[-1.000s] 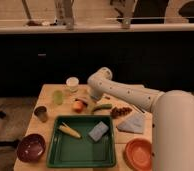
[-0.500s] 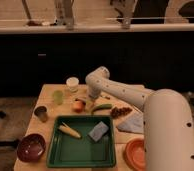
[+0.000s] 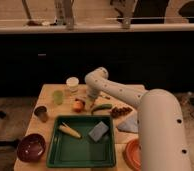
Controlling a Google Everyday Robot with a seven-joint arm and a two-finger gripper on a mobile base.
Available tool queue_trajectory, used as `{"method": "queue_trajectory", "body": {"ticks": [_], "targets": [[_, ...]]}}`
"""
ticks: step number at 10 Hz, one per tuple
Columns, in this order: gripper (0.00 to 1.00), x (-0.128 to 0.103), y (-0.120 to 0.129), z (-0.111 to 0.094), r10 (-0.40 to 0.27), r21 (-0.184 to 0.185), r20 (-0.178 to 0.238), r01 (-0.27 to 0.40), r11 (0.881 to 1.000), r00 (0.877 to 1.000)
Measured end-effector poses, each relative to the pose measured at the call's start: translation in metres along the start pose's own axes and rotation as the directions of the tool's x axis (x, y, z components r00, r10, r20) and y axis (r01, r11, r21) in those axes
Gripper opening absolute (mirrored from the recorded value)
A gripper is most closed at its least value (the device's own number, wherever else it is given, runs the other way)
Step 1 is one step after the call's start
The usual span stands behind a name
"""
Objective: Place eraser in purple bowl
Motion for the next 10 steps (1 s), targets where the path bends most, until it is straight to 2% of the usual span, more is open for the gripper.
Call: {"method": "queue_trajectory", "body": {"ticks": [3,4,6,7,10], "targets": [[0.79,0.006,0.001,0.016,-0.008,-0.031,-0.023,0.007,1.000,1.000],[0.74,0.005,0.001,0.019,-0.013,-0.035,-0.026,0.012,0.999,1.000],[0.57,0.002,0.002,0.020,-0.028,-0.038,-0.025,0.027,0.999,0.999],[0.45,0.000,0.000,0.016,-0.035,-0.036,-0.019,0.034,0.999,0.999],[0.16,-0.001,-0.007,-0.013,-0.042,-0.014,0.030,0.042,0.999,0.999]]}}
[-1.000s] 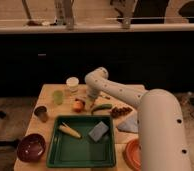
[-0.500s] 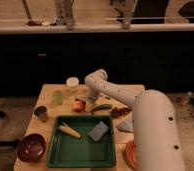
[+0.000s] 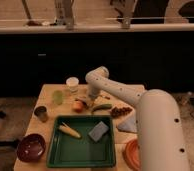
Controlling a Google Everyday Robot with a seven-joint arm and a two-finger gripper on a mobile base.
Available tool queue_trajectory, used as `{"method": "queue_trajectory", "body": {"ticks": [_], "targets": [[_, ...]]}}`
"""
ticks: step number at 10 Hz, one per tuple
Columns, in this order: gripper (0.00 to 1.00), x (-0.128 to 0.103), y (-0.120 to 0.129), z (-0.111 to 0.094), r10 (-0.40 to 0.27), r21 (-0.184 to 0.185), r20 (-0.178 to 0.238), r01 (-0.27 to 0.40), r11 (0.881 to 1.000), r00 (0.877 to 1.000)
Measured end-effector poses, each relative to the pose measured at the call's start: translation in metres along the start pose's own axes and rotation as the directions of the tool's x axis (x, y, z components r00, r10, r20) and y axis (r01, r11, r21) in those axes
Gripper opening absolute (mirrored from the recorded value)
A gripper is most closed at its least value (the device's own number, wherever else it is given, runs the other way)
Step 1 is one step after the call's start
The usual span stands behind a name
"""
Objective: Place eraser in purple bowl
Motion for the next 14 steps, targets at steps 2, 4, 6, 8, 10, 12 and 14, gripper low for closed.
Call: {"method": "queue_trajectory", "body": {"ticks": [2,4,6,8,10,12,14], "targets": [[0.01,0.000,-0.006,-0.026,0.002,0.026,0.046,-0.003,1.000,0.999],[0.00,0.002,-0.014,-0.054,0.006,0.061,0.096,-0.012,0.998,0.995],[0.00,0.005,-0.017,-0.066,0.009,0.076,0.132,-0.019,0.997,0.991],[0.00,0.006,-0.014,-0.083,-0.013,0.078,0.176,-0.001,0.997,0.984],[0.00,0.003,0.001,-0.099,-0.076,0.079,0.193,0.062,0.995,0.978],[0.00,0.002,0.029,-0.122,-0.158,0.071,0.220,0.146,0.987,0.963],[0.00,-0.005,0.067,-0.137,-0.254,0.060,0.236,0.247,0.967,0.938]]}}
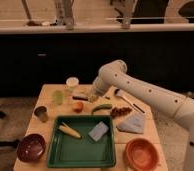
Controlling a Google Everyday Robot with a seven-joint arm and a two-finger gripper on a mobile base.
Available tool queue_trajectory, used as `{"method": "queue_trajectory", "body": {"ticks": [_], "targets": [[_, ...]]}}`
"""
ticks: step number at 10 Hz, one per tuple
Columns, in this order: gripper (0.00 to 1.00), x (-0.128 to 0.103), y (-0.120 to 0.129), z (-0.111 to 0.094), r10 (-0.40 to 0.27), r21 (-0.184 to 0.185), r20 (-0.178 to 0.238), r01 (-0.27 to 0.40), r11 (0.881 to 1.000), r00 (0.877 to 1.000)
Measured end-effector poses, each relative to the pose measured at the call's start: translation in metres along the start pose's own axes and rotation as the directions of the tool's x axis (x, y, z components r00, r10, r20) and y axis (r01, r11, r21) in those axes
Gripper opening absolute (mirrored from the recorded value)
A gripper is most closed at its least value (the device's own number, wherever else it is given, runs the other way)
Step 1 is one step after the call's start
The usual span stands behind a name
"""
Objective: Place eraser in purple bowl
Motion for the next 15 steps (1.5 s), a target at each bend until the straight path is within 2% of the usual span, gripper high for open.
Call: {"method": "queue_trajectory", "body": {"ticks": [3,5,12,13,15], "targets": [[0.00,-0.017,0.048,-0.012,-0.094,-0.041,0.017,0.095,0.995,0.995],[0.00,-0.025,0.076,-0.013,-0.130,-0.074,0.024,0.132,0.989,0.991],[0.00,-0.026,0.079,-0.012,-0.134,-0.080,0.026,0.136,0.988,0.991],[0.00,-0.028,0.081,-0.012,-0.145,-0.085,0.031,0.147,0.985,0.989],[0.00,-0.041,0.096,-0.009,-0.197,-0.106,0.051,0.201,0.974,0.979]]}}
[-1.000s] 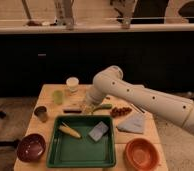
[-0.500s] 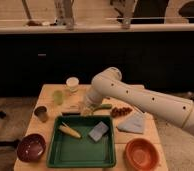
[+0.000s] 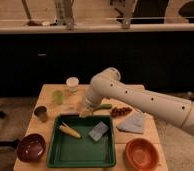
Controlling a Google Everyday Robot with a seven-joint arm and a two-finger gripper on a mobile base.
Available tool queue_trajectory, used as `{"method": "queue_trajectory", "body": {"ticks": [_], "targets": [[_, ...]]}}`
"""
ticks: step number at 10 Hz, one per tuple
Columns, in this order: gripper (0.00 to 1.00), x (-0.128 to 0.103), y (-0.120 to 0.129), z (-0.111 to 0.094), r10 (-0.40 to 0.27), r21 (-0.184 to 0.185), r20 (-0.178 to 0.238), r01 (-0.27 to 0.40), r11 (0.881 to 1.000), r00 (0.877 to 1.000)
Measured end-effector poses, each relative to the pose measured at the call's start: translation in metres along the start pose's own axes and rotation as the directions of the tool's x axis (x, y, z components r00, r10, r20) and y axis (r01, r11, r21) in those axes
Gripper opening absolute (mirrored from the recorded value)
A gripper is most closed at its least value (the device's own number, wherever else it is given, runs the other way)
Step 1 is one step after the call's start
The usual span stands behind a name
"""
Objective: Place eraser in purple bowl
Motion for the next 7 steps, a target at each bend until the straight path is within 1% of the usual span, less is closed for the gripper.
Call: {"method": "queue_trajectory", "body": {"ticks": [1,2,3,4,5,6,7], "targets": [[0.00,-0.016,0.008,0.005,-0.035,-0.013,0.010,0.035,0.999,0.999],[0.00,-0.041,0.019,0.012,-0.085,-0.029,0.027,0.086,0.996,0.996],[0.00,-0.061,0.028,0.018,-0.119,-0.040,0.039,0.120,0.992,0.992],[0.00,-0.089,0.044,0.027,-0.171,-0.058,0.052,0.174,0.983,0.984],[0.00,-0.111,0.060,0.035,-0.220,-0.078,0.061,0.224,0.971,0.974],[0.00,-0.128,0.075,0.042,-0.263,-0.096,0.068,0.269,0.958,0.962],[0.00,-0.138,0.086,0.047,-0.294,-0.112,0.071,0.300,0.947,0.953]]}}
